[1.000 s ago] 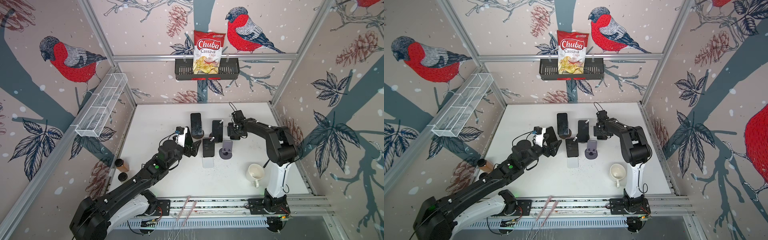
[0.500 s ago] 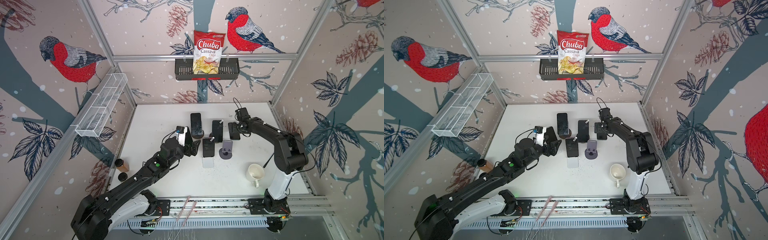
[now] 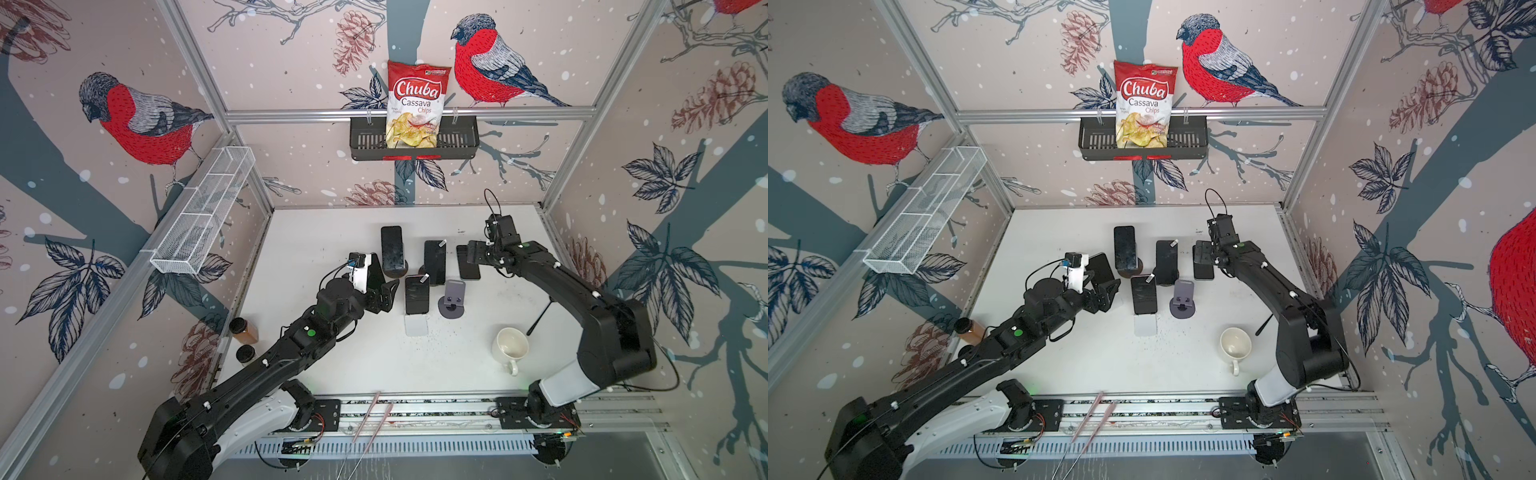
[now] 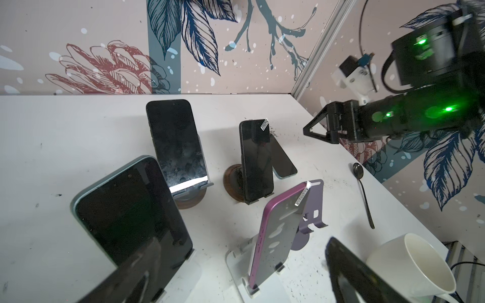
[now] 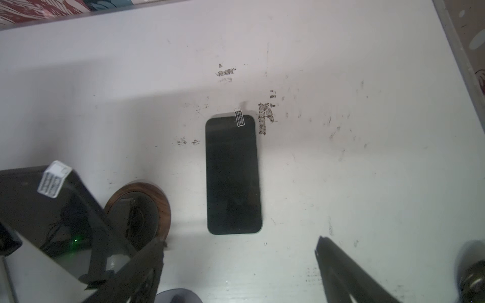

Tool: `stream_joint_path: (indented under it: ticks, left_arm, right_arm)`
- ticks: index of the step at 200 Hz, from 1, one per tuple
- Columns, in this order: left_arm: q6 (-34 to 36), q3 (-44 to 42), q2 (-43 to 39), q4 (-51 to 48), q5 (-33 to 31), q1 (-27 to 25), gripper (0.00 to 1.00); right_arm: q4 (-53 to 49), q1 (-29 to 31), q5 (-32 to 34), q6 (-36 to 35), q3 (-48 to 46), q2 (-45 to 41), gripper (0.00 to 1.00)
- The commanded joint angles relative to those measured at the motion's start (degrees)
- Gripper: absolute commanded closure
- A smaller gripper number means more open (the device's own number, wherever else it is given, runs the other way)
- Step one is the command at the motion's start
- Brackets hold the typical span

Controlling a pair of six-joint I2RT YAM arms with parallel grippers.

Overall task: Remove the phone from the phone stand
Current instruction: 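Move the right gripper back toward the empty dark stand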

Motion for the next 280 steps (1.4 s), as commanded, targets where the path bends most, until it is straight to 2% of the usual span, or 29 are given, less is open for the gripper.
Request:
stream_joint_path:
  ticks: [1, 65, 116, 171, 224, 280]
  left_arm:
    - [-1.6, 0.97, 0.82, -2.12, -0.65, 0.0, 0.03]
    - [-2.61, 2.29, 3.58, -4.29, 0.77, -0.05, 0.03]
    - [-1.97, 2.85, 3.29, -4.18, 0.48, -0.09, 0.03]
    - [-1.13, 2.97, 2.97, -3.65, 0.3, -0.09, 0.03]
    - [-0.76, 2.3, 3.43, -2.36, 0.61, -0.09, 0.03]
    - [0.4, 2.34, 3.53, -2.74, -0.61, -0.09, 0.03]
  right_arm:
    - [0.48, 1.42, 3.09, 2.32, -2.09, -3.95, 0.08]
    - [-0.01, 7.64, 5.87, 3.83, -8.8, -17.87, 0.07]
    - [-1.65, 12.75, 4.58, 4.76, -10.13, -22.17, 0.05]
    - [-1.61, 18.39, 5.19, 7.31, -12.28, -20.43, 0.04]
    - [1.8, 19.36, 2.73, 10.11, -15.42, -16.59, 0.04]
    - [3.22, 20.44, 4.16, 11.21, -15.31, -10.82, 0.05]
